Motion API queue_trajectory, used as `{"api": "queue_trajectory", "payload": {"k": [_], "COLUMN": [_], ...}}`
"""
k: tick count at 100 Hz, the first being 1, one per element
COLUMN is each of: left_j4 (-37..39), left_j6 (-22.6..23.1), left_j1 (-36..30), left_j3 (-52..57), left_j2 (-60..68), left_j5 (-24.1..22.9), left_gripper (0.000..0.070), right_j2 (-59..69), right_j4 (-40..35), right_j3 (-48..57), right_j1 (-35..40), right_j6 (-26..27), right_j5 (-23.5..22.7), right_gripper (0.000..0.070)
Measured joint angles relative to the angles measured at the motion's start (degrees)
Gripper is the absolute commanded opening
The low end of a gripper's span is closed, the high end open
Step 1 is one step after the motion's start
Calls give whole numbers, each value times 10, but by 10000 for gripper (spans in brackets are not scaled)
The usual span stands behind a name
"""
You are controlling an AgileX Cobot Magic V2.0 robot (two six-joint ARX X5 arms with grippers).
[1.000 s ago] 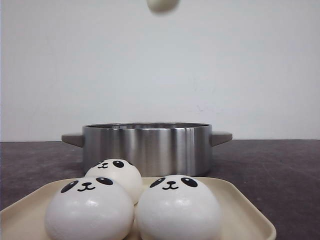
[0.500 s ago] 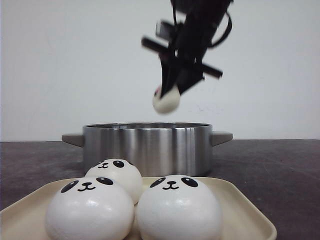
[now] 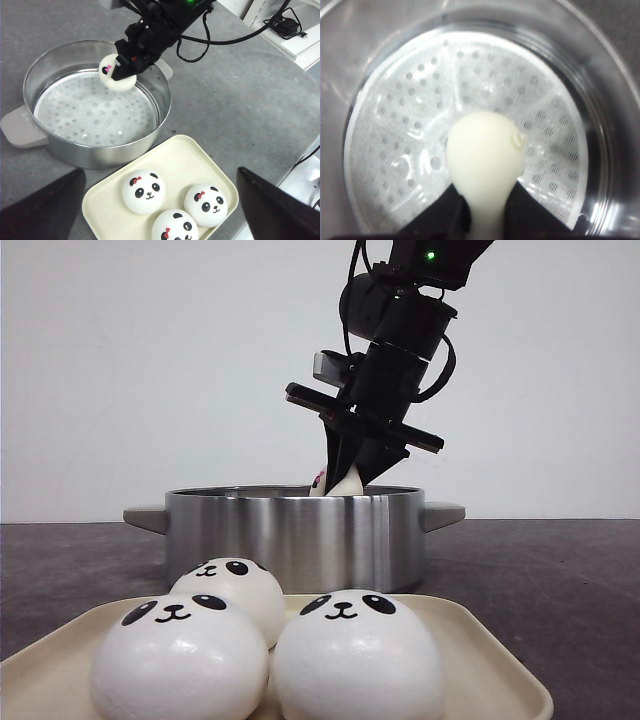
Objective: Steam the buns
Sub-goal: 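Lift the bun with the right gripper and lower it into the pot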
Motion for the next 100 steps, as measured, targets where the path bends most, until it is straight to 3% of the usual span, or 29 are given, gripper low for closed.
{"api": "queue_trajectory", "payload": {"k": [80, 87, 100], "left_j4": [0, 0, 0], "left_j6": [0, 0, 0], "left_j1": [0, 0, 0], "left_j3": [0, 0, 0], "left_j2": [8, 7, 7], "left_j5": [0, 0, 0], "left_gripper": [590, 591, 591], "right_j2": [39, 39, 39], "right_j4": [9, 8, 8], "right_j3": [0, 0, 0], "right_j1": [-12, -12, -12], "right_j6": [10, 14, 18], "right_j5": [-17, -17, -15], "right_gripper": [8, 58, 296]}}
